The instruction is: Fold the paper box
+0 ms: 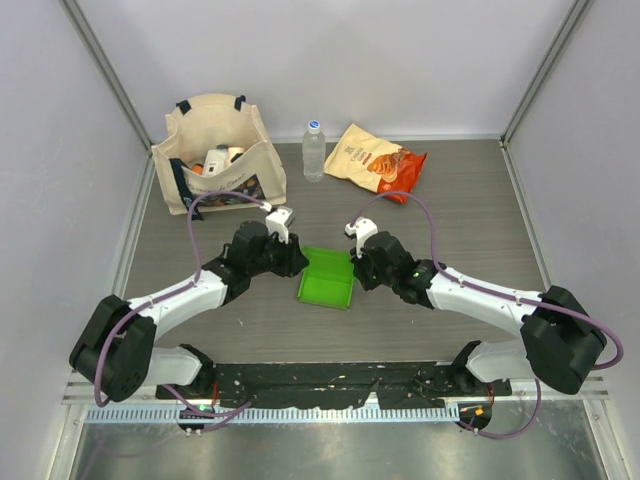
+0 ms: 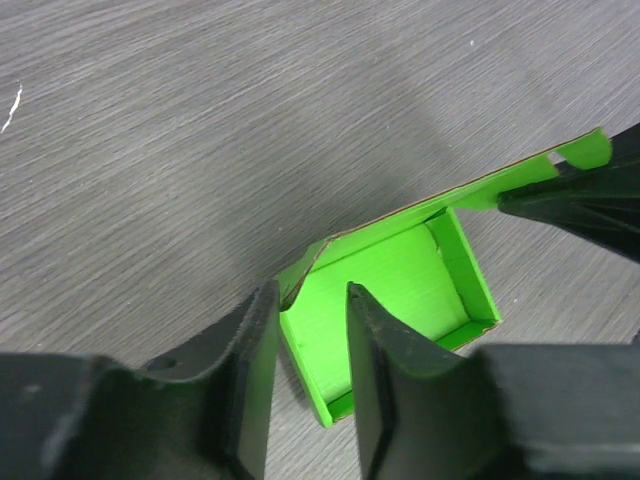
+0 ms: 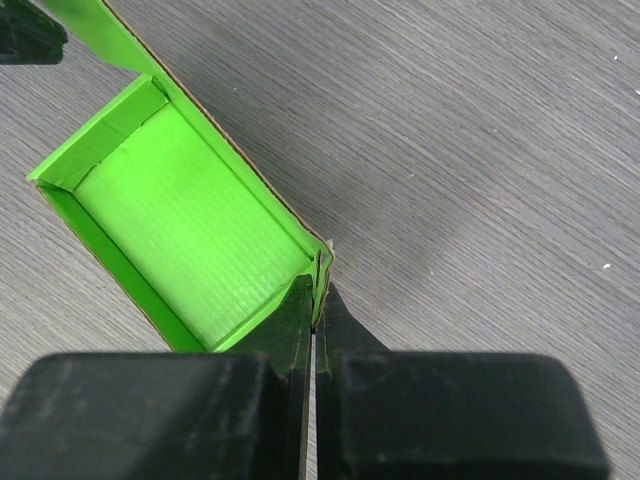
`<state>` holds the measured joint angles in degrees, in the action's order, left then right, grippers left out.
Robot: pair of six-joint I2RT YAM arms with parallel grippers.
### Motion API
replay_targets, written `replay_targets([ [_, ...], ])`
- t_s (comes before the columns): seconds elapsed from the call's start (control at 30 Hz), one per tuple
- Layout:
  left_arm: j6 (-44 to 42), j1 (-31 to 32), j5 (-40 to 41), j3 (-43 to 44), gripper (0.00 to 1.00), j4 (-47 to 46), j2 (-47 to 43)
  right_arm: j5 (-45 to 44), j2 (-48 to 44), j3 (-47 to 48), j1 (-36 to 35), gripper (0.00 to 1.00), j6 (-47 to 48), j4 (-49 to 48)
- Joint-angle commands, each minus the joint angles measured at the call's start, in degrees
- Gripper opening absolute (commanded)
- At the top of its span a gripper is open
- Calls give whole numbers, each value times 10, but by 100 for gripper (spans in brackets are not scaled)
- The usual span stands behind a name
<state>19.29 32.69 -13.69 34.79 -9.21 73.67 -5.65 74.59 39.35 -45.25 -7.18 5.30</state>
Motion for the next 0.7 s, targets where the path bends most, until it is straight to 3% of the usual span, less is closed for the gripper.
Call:
replay_targets([
  [0.0, -12, 9, 16, 26, 33, -29, 9, 3, -6, 27, 2, 1, 12, -6],
  [0.23, -36, 38, 78, 35, 10, -16, 3, -23, 2, 35, 2, 1, -10, -27],
  [0.3, -38, 56, 123, 39, 6, -25, 4, -57, 6, 35, 2, 1, -53, -41],
  [0.33, -39, 62, 132, 40, 0, -32, 7, -86, 12, 36, 0, 1, -68, -49],
  [0.5, -34, 105, 238, 41, 0, -103, 31, -222, 41, 65, -6, 1, -199, -68],
  [0.67, -23, 134, 354, 38, 0, -178, 80, -346, 85, 82, -17, 1, -266, -71],
])
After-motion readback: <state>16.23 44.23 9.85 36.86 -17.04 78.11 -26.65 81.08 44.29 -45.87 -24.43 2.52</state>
